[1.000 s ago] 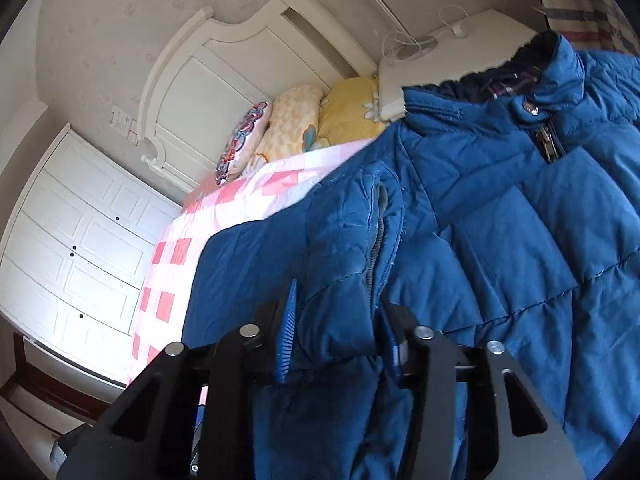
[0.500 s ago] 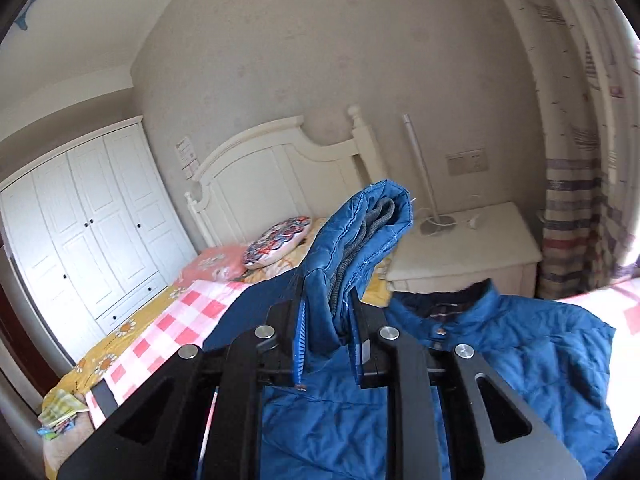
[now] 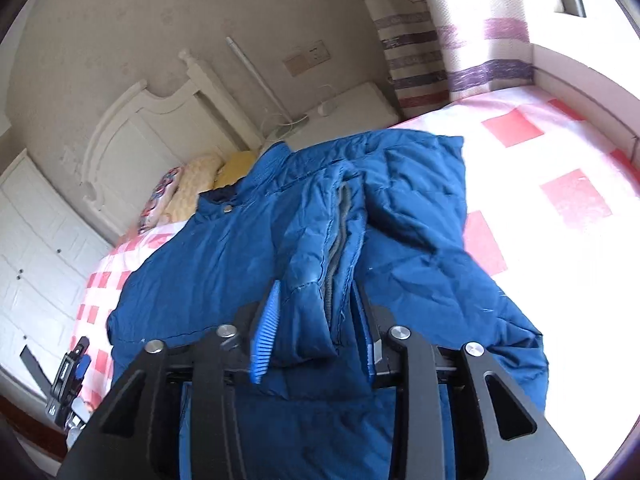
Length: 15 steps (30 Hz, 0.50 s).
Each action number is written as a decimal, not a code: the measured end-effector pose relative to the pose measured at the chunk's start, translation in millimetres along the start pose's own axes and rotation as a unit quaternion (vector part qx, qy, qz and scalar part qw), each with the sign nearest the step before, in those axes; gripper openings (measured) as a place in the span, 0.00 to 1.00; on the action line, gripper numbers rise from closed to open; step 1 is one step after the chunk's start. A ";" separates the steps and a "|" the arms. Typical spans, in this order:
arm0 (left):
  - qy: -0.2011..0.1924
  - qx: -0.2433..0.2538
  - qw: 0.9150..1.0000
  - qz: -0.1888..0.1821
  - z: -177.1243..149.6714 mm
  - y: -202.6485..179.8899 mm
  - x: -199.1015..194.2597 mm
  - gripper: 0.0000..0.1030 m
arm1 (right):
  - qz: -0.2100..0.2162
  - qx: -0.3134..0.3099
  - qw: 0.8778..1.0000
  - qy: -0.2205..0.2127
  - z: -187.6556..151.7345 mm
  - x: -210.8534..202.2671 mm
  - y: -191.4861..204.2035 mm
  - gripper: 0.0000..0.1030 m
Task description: Fold large clothes
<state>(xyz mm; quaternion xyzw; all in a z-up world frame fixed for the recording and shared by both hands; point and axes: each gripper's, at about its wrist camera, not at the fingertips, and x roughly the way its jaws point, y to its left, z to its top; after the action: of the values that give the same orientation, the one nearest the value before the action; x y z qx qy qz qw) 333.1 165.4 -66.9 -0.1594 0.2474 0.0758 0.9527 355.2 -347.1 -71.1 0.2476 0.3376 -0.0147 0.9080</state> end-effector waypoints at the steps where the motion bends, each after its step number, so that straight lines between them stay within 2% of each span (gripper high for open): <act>1: 0.001 0.001 1.000 0.001 0.1 -0.3 1.3 0.83 | -0.031 -0.001 0.999 -0.038 -0.6 -13.0 4.4 0.29; 2: 0.002 0.002 1.000 0.002 0.0 -0.4 2.2 0.84 | -0.042 -0.019 0.996 -0.074 -2.8 -27.4 11.8 0.29; 3: 0.004 0.002 1.000 0.003 -0.1 -0.5 3.0 0.84 | -0.039 -0.049 0.994 -0.093 -3.3 -33.1 23.7 0.29; 4: 0.006 0.001 1.000 0.004 0.1 -0.1 3.9 0.85 | -0.037 -0.086 0.991 -0.092 -5.0 -33.1 38.7 0.29; 6: 0.007 -0.001 1.000 0.004 0.2 1.4 4.5 0.85 | -0.042 -0.161 0.984 -0.061 -11.2 -20.3 66.5 0.29; 8: 0.006 -0.003 1.000 0.004 0.1 2.5 3.9 0.86 | -0.046 -0.201 0.978 -0.019 -18.3 1.7 76.4 0.29; 10: 0.007 -0.002 1.000 0.005 0.6 1.9 4.0 0.86 | -0.080 -0.211 0.974 0.027 -29.3 29.6 75.6 0.29; 13: 0.025 0.016 1.000 0.008 6.2 -7.0 6.1 0.86 | -0.067 -0.195 0.978 0.036 -31.1 36.1 67.2 0.29; 15: 0.024 0.030 0.999 -0.012 19.6 -19.9 -0.9 0.86 | -0.052 -0.176 0.982 0.041 -22.3 24.1 65.0 0.29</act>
<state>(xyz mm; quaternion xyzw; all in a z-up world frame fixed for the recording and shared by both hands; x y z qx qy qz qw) 345.6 153.3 -44.9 -0.1356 0.2705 0.0535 0.9516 372.9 -276.5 -71.9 0.0659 0.3839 0.0075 0.9210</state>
